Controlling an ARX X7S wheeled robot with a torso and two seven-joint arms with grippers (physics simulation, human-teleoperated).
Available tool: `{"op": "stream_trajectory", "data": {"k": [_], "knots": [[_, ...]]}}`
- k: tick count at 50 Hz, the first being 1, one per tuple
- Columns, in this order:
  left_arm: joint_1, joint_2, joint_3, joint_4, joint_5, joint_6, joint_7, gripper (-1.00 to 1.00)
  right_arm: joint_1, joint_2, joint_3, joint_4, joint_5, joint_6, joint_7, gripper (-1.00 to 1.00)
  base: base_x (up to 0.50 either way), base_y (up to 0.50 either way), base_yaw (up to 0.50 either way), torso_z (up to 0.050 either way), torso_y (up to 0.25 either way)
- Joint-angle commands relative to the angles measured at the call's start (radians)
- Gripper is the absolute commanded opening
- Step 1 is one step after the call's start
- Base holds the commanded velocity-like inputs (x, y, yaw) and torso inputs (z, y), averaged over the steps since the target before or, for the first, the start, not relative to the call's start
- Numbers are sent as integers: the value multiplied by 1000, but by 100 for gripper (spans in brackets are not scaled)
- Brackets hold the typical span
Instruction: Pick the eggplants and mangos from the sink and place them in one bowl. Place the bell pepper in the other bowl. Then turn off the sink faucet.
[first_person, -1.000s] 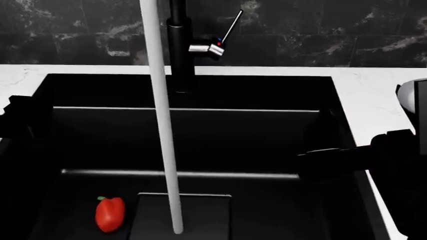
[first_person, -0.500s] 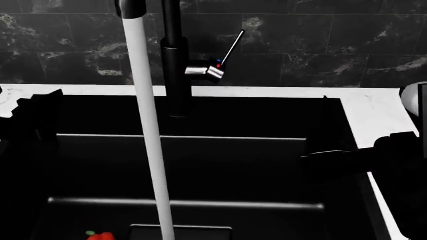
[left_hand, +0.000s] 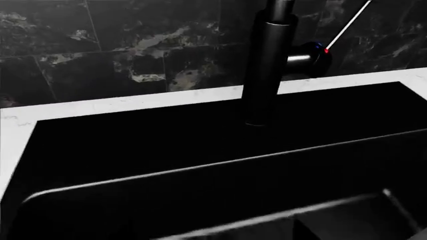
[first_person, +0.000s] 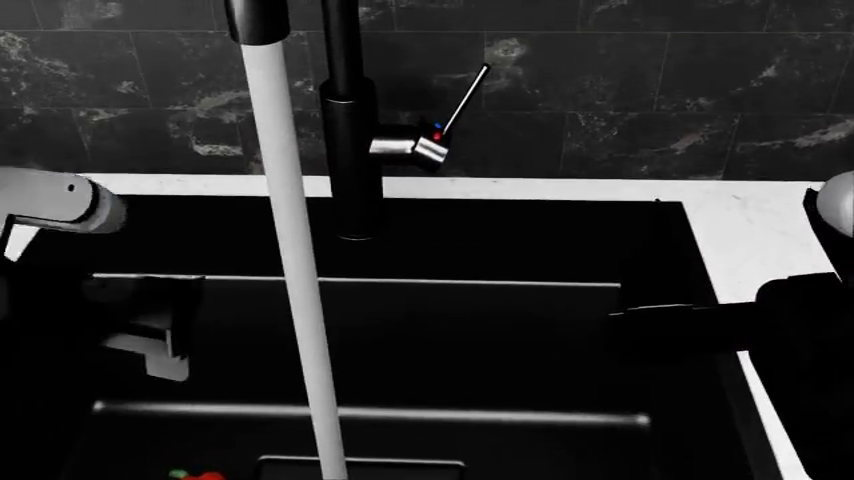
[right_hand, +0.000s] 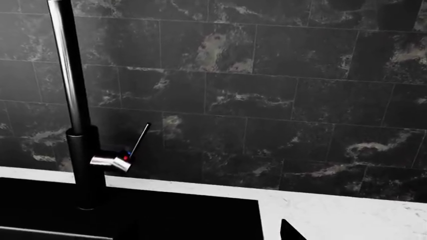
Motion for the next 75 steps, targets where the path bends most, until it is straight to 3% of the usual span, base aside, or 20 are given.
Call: {"op": "stream_trajectory", "data": {"k": [1,5,13,22,38,52,66,75], "knots": [[-8,117,90,-222,-15,-72,-10,100,-29,-3,4,4,3,-20,0,100,0,0,0,0,0],[-7,132,159,-277,118,-27,56,100,-20,-9,3,4,2,-16,-3,100,0,0,0,0,0],[-5,190,162,-461,115,-20,68,100,20,-13,2,19,17,10,-4,100,0,0,0,0,0],[-9,247,204,-597,163,6,161,100,34,-18,-5,31,11,23,-16,100,0,0,0,0,0],[16,291,235,-696,172,-2,196,100,18,-7,-3,25,18,20,-15,100,0,0,0,0,0],[-35,415,329,-1021,314,106,353,100,5,-9,1,24,23,12,-11,100,0,0,0,0,0],[-16,443,351,-1110,348,144,379,100,-38,-26,0,29,-3,-25,-25,100,0,0,0,0,0],[-34,542,410,-1327,419,207,505,100,-9,-19,3,26,20,-2,-20,100,0,0,0,0,0]]}}
